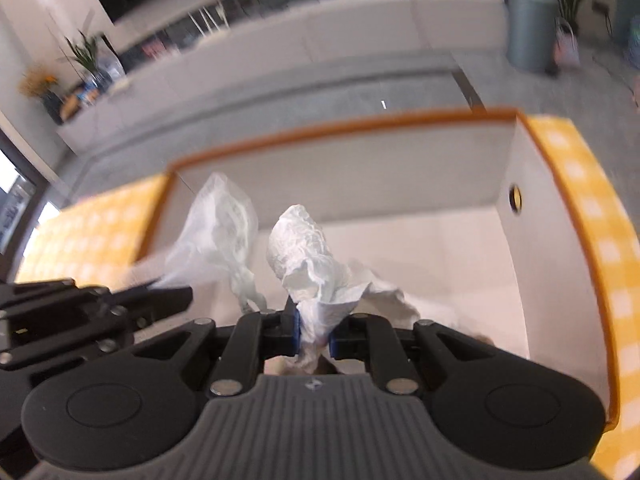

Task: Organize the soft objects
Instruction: 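Carry the mesh bag and tissue over the orange box and release both, then move both tools back toward the pile near the brown cloth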

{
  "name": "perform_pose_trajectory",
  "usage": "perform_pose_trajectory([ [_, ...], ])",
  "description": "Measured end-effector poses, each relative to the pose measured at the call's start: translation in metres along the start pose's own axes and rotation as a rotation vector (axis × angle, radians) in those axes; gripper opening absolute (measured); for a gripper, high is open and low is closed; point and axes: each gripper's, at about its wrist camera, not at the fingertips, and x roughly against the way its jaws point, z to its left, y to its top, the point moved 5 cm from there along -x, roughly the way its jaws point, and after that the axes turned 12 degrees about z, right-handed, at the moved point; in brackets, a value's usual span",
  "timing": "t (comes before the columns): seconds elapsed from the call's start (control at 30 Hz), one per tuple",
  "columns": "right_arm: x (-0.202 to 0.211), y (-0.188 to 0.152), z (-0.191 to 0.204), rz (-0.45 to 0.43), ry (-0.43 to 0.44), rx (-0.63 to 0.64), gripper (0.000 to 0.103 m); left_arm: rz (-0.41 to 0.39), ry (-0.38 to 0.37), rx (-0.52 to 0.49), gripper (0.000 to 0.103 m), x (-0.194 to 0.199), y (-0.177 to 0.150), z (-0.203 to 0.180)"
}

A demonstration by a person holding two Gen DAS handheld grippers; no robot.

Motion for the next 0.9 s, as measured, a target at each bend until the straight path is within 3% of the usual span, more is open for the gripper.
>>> perform_pose_trajectory([
  [0.1,-0.004,-0.002,-0.004,0.051,-0.005,-0.030,0.014,0.012,0.004,0.020,0.001,-0.003,0.002,0.005],
  [0.23,0.001,-0.008,0.001,0.076,-0.024,-0.012,0.025,0.024,0.014,0.029,0.007,-0.002,0.002,0.006],
  [0.3,0.006,-0.010,0.004,0.068,-0.050,0.019,0.032,0.024,0.016,0.041,0.023,0.001,0.001,0.005],
  [0.47,0.024,-0.016,0.012,0.051,-0.140,0.100,0.042,-0.009,0.013,0.063,0.045,0.020,0.001,0.003],
  [0.6,0.050,-0.028,0.018,0.001,-0.244,0.151,0.060,-0.048,0.017,0.058,0.062,0.040,-0.001,0.001],
  [0.77,0.087,-0.049,0.028,-0.086,-0.321,0.206,0.060,-0.098,0.049,0.039,0.065,0.077,-0.007,-0.005],
  [0.9,0.123,-0.077,0.041,-0.219,-0.350,0.221,0.066,-0.167,0.039,0.044,0.068,0.118,-0.021,-0.010],
])
